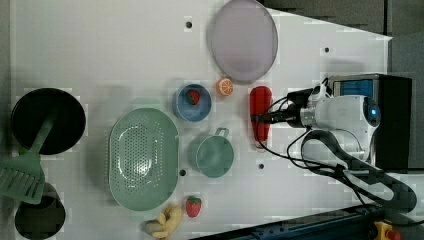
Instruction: Pick Ketchup from the table and place it in strainer.
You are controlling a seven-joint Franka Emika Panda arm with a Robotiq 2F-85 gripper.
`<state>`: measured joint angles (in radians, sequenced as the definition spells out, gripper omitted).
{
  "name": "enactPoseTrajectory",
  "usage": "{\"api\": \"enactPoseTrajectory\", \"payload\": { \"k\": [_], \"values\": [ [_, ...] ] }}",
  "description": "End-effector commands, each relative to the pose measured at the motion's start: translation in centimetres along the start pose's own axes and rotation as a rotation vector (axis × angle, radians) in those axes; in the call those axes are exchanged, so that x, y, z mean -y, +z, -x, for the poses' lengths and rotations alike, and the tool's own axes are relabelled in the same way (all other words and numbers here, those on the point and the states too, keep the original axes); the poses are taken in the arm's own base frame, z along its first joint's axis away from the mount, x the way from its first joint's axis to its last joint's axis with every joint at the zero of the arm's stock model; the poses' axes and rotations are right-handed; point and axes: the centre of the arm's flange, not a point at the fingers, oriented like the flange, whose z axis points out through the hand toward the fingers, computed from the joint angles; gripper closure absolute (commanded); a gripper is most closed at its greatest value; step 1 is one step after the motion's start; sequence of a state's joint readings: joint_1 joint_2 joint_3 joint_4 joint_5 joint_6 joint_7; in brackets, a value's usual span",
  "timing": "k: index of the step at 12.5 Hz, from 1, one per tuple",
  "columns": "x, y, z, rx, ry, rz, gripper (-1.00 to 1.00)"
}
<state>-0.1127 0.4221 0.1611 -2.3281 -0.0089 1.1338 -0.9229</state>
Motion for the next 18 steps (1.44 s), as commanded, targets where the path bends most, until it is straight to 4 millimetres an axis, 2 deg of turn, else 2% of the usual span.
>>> {"api": "enactPoseTrajectory", "payload": {
  "k": [1,4,7,10,12,14,18],
  "values": [
    [0.4,-4.8,-1.5,-0.051,-0.027,0.021,-0.23],
    [1.6,-11.4,-1.7,-0.03,0.01,0.038,-0.23],
    [4.5,-19.3,-1.5,-0.049,-0.029,0.066,-0.23],
    [7.9,-25.3,0.0,-0.016,0.027,0.094,-0.23],
    [11.7,-27.1,1.0,0.014,0.085,0.112,-0.23],
    [16.5,-27.4,1.4,0.005,0.122,0.116,-0.23],
    [25.9,-25.0,2.7,0.013,0.247,0.064,-0.23]
  ]
}}
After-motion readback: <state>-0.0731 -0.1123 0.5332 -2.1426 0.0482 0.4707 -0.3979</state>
